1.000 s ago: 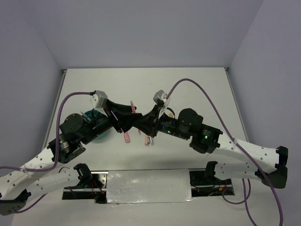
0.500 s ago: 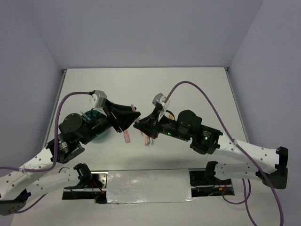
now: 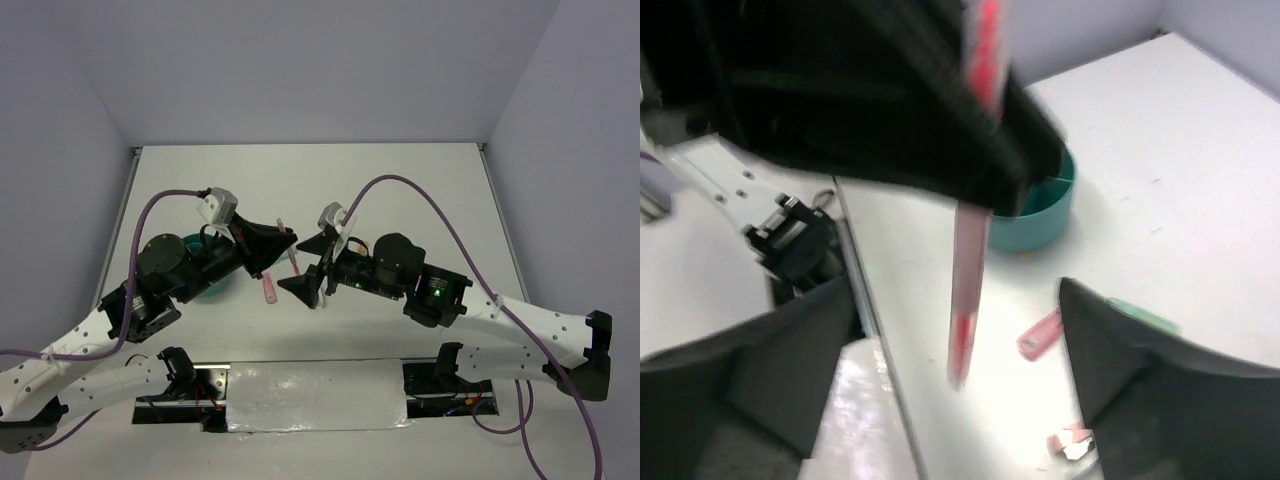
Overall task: Sort the stationery into containers
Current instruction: Place the pen in the storage box.
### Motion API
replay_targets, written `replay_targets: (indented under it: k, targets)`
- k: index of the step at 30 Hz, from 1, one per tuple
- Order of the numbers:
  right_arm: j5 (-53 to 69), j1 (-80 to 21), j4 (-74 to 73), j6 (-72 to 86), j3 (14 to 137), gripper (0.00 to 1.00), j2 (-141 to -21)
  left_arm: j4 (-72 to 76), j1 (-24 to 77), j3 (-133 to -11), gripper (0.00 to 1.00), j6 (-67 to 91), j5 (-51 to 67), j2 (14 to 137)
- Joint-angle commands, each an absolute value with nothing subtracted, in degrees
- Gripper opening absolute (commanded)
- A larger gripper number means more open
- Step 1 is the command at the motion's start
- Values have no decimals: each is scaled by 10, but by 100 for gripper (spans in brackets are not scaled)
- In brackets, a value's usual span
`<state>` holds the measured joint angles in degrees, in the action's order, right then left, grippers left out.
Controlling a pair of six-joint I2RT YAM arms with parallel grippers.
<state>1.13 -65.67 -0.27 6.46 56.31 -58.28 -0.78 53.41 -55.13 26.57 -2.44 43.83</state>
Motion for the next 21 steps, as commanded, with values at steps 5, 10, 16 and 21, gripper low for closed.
replay_targets:
  k: [5, 10, 16, 21]
  targets:
    - [-49, -656, -18, 28, 505, 100, -520, -102, 534, -599, 0, 193, -360, 450]
    - [-91, -653, -16, 40, 431, 100, -439, 3, 472, -516, 0, 128, -593, 456]
    - [-91, -653, -41, 54, 382, 100, -382, 52, 279, -465, 0, 169, -571, 488]
    - [-95, -653, -47, 60, 359, 100, -357, 44, 261, -443, 0, 226, -629, 503]
